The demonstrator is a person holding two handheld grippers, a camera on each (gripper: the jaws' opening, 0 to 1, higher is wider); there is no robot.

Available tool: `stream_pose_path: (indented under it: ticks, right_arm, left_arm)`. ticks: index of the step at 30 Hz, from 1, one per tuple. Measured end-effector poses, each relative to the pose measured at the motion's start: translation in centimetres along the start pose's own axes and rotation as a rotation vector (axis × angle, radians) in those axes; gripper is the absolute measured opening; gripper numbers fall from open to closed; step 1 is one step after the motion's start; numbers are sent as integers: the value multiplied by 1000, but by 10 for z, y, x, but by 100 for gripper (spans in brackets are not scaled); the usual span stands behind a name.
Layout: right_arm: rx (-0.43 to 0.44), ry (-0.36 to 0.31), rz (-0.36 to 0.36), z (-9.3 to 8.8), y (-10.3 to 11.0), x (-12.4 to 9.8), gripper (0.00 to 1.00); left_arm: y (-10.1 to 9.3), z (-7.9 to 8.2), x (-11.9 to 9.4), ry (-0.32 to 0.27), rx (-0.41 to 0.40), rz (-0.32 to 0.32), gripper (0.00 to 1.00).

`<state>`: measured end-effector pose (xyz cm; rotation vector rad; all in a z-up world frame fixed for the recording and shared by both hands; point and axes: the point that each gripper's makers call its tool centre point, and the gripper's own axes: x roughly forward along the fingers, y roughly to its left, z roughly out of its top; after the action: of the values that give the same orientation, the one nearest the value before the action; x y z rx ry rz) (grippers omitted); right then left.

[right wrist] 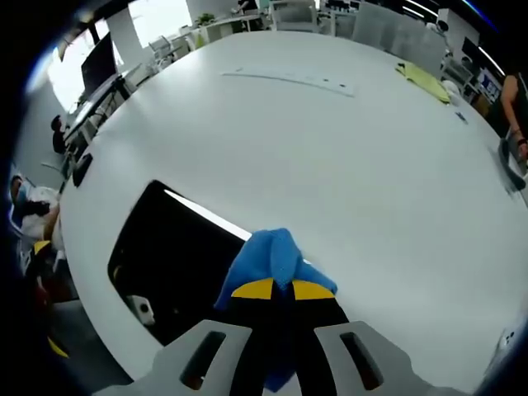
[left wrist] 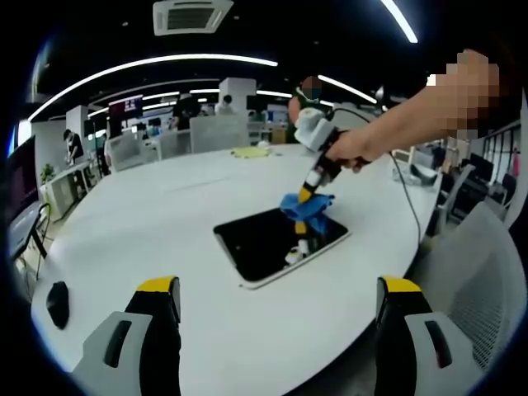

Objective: Wipe the mirror surface with the cleaning cloth until all visible marks leave the cleaned area.

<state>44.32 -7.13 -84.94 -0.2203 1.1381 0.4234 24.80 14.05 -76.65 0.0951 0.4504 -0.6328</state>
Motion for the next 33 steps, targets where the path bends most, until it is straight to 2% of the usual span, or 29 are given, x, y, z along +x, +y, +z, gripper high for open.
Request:
stream_pose_path:
  ticks: [23, 33]
  right_arm:
    - [-39, 2, 48, 28, 47, 20, 1]
    - [-110, 9, 72, 45, 85, 31, 1]
  left_arm:
    - [0, 1, 0, -11, 0, 0, 99]
    - [-2, 0, 1, 3, 4, -7, 99]
